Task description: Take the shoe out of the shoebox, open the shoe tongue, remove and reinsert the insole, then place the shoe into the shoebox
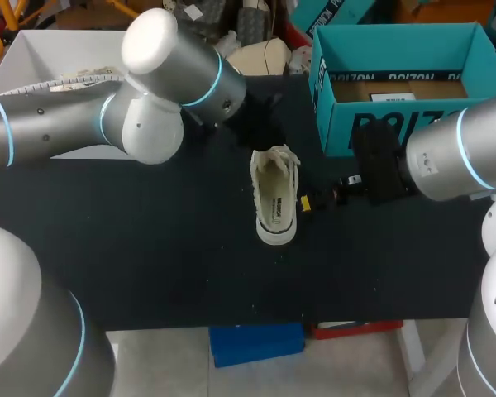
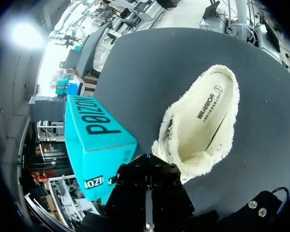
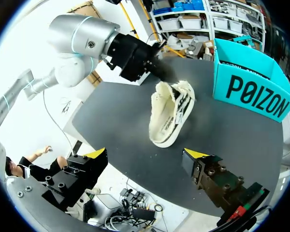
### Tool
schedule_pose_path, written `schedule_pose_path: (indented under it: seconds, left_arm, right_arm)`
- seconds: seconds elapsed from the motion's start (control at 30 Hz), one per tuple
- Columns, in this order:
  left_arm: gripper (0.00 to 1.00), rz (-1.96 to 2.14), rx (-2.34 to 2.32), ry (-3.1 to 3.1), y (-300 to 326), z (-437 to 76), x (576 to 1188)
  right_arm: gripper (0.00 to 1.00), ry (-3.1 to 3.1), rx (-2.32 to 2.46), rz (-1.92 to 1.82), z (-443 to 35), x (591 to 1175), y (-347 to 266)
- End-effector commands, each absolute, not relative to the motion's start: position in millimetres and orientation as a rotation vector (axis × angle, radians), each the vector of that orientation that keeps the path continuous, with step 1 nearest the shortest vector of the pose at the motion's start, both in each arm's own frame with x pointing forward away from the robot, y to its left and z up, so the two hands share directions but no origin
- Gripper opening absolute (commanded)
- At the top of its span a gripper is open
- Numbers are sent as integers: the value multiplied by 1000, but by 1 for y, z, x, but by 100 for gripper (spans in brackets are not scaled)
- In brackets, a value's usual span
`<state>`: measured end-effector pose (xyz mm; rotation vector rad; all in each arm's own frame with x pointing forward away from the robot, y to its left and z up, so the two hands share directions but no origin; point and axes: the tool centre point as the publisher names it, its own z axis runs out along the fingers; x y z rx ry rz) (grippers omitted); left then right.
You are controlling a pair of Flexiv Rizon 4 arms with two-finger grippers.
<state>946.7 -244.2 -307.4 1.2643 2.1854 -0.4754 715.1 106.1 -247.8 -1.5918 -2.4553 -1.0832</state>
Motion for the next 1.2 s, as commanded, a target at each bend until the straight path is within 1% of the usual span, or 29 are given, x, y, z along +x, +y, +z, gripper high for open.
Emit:
schedule_pose_path:
  seconds: [0.03, 0.2, 0.37, 0.77, 1.2]
  left_arm:
    - [0, -397, 1248, 2204, -220, -287, 946]
    - [0, -287, 1220, 2255, -186, -289, 950]
    - [0, -268, 1200, 2285, -175, -299, 952]
    - [0, -362, 1275, 2297, -201, -338, 938]
    - [0, -435, 1355, 2313, -210, -372, 911]
  right_arm:
    - [100, -2456, -1594, -1081, -248, 715, 107]
    - [100, -2456, -1594, -1081, -248, 715, 107]
    - [100, -2456, -1594, -1081, -248, 715, 107]
    - [100, -2456, -1594, -1081, -248, 715, 107]
    - [100, -2456, -1594, -1081, -248, 715, 107]
